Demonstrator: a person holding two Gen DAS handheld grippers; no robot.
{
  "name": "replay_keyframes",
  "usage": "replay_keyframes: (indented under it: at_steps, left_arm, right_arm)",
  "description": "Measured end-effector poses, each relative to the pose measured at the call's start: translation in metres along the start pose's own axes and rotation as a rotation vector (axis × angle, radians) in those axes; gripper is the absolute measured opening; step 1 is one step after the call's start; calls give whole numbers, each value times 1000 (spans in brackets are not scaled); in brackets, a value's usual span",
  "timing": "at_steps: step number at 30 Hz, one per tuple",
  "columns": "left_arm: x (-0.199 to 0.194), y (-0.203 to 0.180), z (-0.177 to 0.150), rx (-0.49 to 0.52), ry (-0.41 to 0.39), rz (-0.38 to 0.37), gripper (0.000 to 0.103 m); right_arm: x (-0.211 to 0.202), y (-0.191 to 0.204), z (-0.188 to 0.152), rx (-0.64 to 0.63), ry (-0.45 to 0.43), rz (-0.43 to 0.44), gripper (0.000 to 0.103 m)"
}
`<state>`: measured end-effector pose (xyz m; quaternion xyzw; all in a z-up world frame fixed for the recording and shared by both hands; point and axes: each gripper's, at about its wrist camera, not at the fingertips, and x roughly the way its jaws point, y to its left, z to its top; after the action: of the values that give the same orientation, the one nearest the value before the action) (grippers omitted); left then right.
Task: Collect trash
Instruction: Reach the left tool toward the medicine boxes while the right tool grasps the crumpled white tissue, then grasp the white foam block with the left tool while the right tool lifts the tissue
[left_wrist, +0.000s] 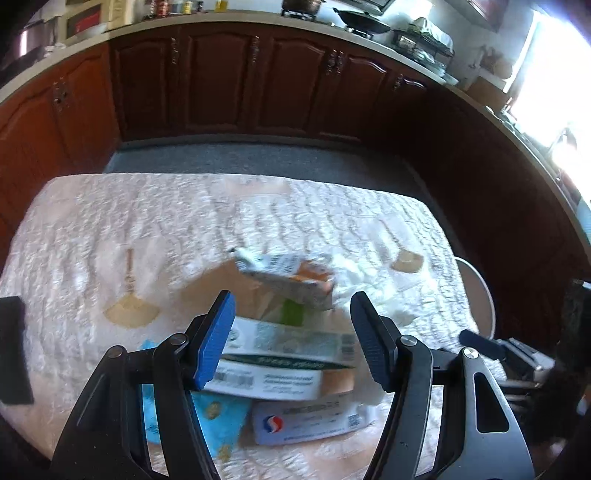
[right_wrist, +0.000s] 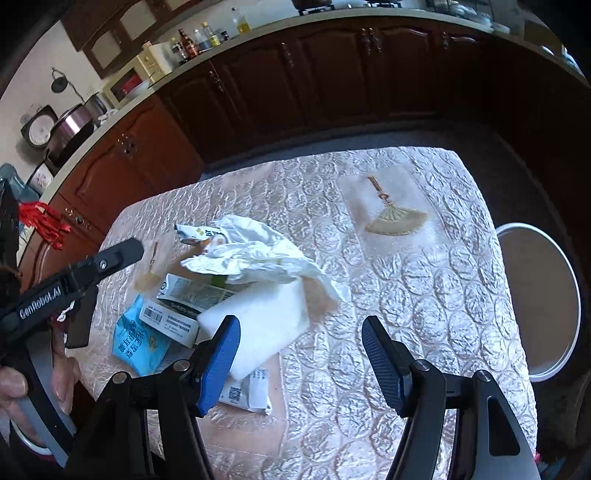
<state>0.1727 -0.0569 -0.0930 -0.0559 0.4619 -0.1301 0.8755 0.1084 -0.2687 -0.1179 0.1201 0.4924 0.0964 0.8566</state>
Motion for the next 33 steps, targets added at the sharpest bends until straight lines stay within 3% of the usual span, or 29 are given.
replay_keyframes:
  at_steps: [9, 12, 17, 18, 19, 23, 26, 33]
  left_arm:
    - [0, 3, 5, -42, 9, -25, 64]
    - [-4, 10, 1, -35, 17, -28, 64]
    - [-7, 12, -11, 3, 50, -56, 64]
    - [-8, 11, -13, 14, 56, -61, 64]
    - [-8, 9, -15, 23, 61, -64, 65]
    - [-9, -4, -22, 76, 72, -91, 67]
    - [-7, -19, -25, 124, 75, -104, 68]
    - [16, -58, -34, 201, 122, -128, 68]
  right_arm:
    - [27, 3, 42, -24, 13, 87, 70]
    - [52, 5, 61, -39, 68, 135, 75]
    - [97, 7, 71, -48, 178, 162, 75]
    - [104, 7, 70, -45, 198, 174, 70]
    - [108, 7, 69, -45, 211, 181, 54]
    - [100, 5, 65, -47, 158, 187, 30]
    - [75, -4, 66, -12, 81, 197, 24]
    - [13, -31, 57, 34, -66, 166, 24]
